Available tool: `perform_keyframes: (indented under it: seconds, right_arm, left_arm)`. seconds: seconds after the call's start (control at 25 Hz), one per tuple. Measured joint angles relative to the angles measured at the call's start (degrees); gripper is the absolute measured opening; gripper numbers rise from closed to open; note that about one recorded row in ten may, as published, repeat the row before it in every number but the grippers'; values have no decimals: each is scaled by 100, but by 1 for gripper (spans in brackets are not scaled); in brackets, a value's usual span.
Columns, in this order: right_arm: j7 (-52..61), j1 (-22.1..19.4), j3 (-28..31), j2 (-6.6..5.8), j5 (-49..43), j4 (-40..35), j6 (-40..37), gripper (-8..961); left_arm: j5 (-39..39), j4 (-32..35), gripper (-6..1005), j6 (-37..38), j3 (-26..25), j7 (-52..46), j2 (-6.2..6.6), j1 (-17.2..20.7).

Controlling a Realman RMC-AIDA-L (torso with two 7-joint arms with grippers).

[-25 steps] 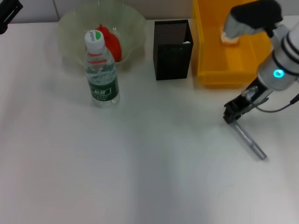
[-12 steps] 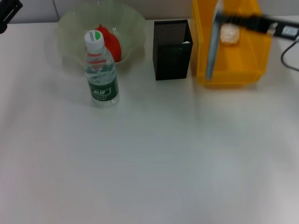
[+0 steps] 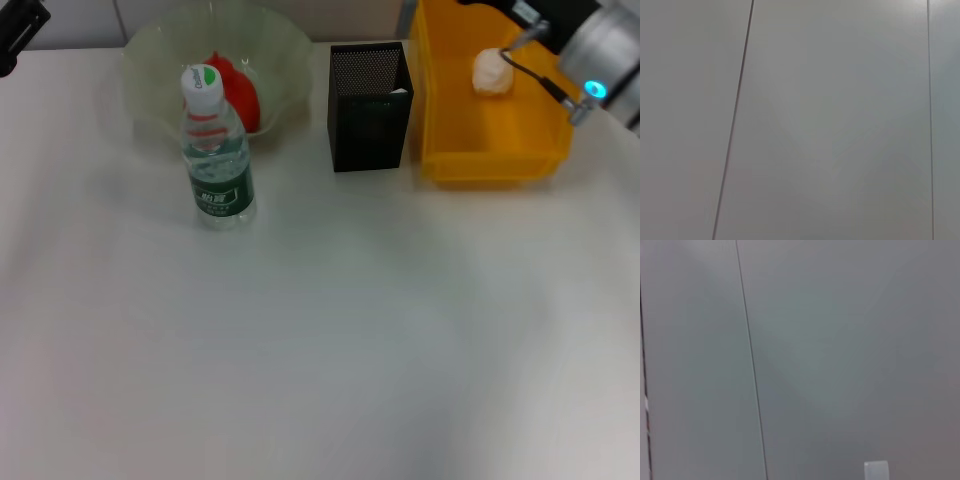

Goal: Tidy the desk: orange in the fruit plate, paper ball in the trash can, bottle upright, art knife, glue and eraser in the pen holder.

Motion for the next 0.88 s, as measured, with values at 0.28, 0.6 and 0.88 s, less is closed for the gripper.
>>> perform_keyframes:
  seconds: [0.28,0.6,0.88]
  right_arm:
    - [-178,362,-222,19,27,114,570,140]
    - [632,430,-647,20,10,136,939,138]
    - [695,384,-694,30,21,212,951,137]
  left_arm:
    - [0,-127,785,115,-1,52,5,93]
    - [0,-200,785,204,-70,77,27,143]
    - [0,-198,785,187,-93,209,35,146]
